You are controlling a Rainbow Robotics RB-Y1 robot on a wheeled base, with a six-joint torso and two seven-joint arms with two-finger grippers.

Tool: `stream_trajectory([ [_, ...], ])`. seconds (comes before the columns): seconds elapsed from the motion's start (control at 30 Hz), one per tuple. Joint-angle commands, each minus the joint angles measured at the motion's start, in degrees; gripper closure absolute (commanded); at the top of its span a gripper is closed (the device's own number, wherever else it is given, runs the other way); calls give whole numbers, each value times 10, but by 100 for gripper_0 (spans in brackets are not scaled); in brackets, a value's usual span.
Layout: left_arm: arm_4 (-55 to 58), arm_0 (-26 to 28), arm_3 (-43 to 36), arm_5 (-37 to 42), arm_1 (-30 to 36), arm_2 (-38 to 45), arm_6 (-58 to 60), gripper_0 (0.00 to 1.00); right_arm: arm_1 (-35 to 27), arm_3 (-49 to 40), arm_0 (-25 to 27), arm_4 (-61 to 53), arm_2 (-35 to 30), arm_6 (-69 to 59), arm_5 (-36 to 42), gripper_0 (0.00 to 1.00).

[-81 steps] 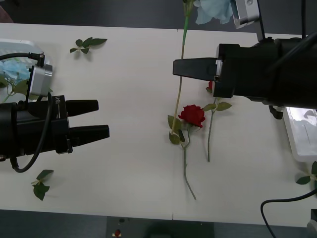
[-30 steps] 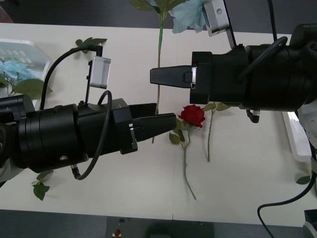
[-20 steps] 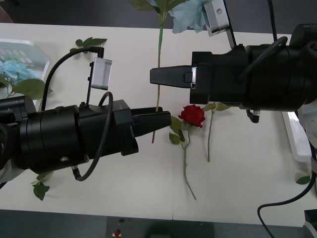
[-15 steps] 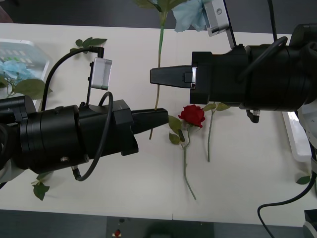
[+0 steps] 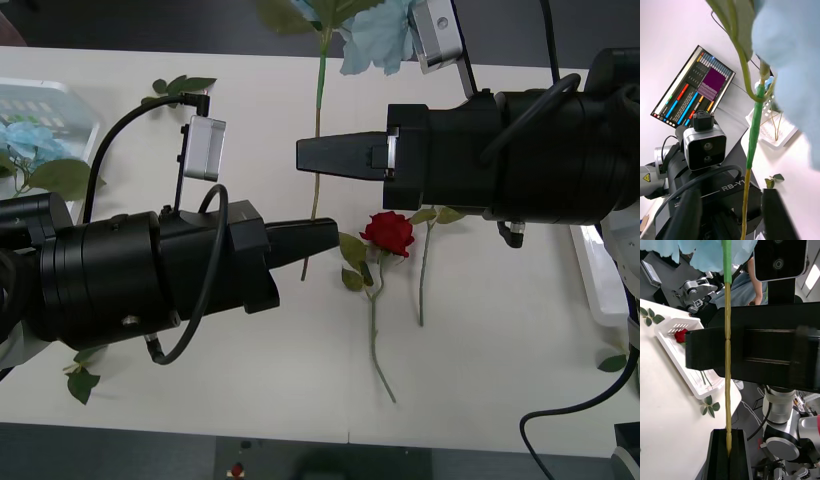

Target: Put the red flowers into the right box and the blue flowers into the left box

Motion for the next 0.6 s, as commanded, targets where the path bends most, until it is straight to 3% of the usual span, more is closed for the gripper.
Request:
stream_trajectory([
  [0.03,-2,-18,-8,-14,2,4,17,100,3,-9,-21,0,-1,24,-4,0],
  [0.27,-2,-13,-8,-35,4,20,21,100,3,-9,-21,0,-1,24,-4,0],
  [0.6,34,57,23,-35,74,167,29,100,-1,-4,-9,3,-1,24,-1,0],
])
